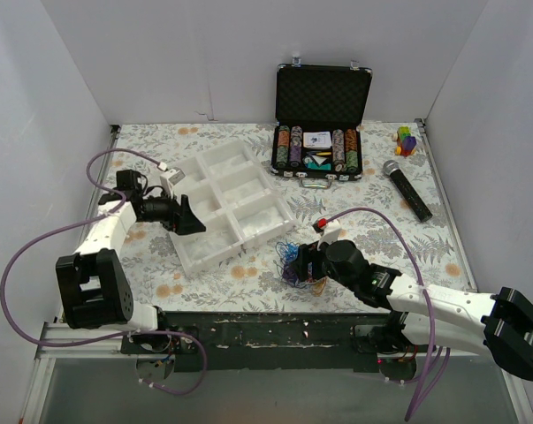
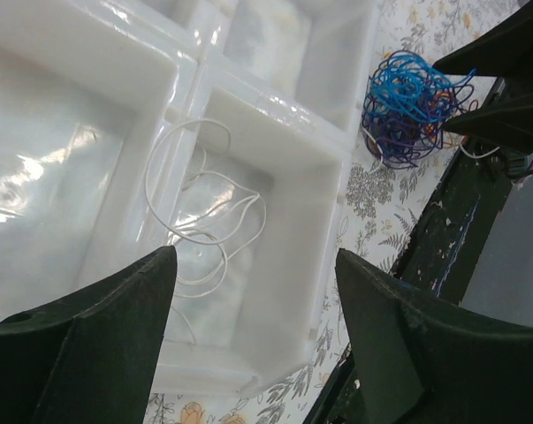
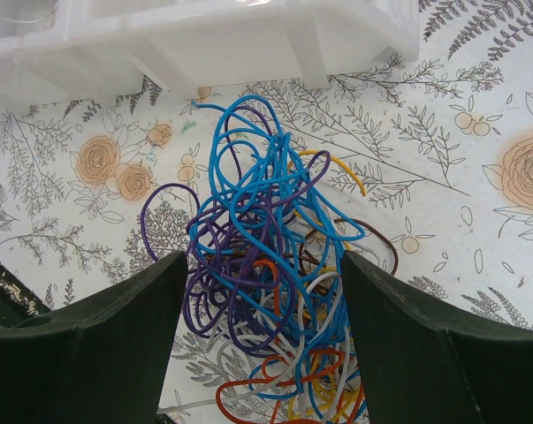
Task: Untangle the cables
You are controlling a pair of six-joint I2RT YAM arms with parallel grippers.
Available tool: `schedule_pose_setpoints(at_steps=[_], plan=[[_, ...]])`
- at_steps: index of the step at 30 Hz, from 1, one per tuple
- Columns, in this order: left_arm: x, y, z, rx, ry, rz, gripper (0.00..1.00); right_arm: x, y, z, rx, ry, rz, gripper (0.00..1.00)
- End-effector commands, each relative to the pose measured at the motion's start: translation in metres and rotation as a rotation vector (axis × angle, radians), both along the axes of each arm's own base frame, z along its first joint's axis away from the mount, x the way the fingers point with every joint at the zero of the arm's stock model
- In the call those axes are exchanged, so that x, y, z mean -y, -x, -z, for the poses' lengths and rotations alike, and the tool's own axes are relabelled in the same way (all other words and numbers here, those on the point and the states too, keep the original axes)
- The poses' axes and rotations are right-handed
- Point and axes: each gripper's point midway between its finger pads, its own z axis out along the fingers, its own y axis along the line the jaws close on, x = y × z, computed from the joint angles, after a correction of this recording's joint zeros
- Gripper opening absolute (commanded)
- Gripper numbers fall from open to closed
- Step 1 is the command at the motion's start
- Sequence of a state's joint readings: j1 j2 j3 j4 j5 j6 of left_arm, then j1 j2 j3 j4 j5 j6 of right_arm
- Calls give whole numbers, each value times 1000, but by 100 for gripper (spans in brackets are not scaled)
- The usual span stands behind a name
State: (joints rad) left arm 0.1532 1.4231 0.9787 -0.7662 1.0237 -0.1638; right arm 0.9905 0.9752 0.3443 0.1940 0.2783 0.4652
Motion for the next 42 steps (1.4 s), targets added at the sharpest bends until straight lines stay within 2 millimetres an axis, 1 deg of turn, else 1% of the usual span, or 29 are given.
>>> schedule_pose_setpoints(at_steps=[1,3,6,11,13,18,20,23,24,27,32,34,35,40,42], plan=[[6,13,11,-9,-62,2,73,-8,-8,-22,43,-65,16,79],[8,15,14,-8,-70,-8,73,-8,-8,-22,44,-64,19,79],[13,12,15,-18,-60,-18,73,-9,-8,-22,40,-64,17,79],[16,-6,9,-38,-32,-89,71,-9,-9,-23,43,-65,17,79],[17,-10,11,-57,-33,-101,69,-9,-9,-24,43,-67,18,78],[21,-9,23,-101,-59,-118,66,-7,-10,-24,45,-62,28,78],[24,-11,24,-112,-61,-126,65,-7,-10,-24,45,-60,26,78],[23,-14,25,-120,-65,-142,61,-8,-10,-24,46,-59,25,77],[32,-11,25,-119,-69,-117,59,-8,-10,-23,46,-57,24,77],[33,-12,29,-135,-77,-118,50,-8,-11,-23,46,-55,24,77],[36,-12,30,-137,-89,-103,17,-8,-11,-23,45,-51,20,76],[37,-13,24,-102,-92,-100,4,-8,-11,-23,45,-53,20,76],[38,-12,21,-81,-92,-93,0,-8,-11,-22,43,-50,20,76],[46,-4,3,76,-134,-19,0,-9,-11,-22,41,-51,14,75],[47,1,-2,141,-168,12,0,-9,-10,-21,41,-53,13,74]])
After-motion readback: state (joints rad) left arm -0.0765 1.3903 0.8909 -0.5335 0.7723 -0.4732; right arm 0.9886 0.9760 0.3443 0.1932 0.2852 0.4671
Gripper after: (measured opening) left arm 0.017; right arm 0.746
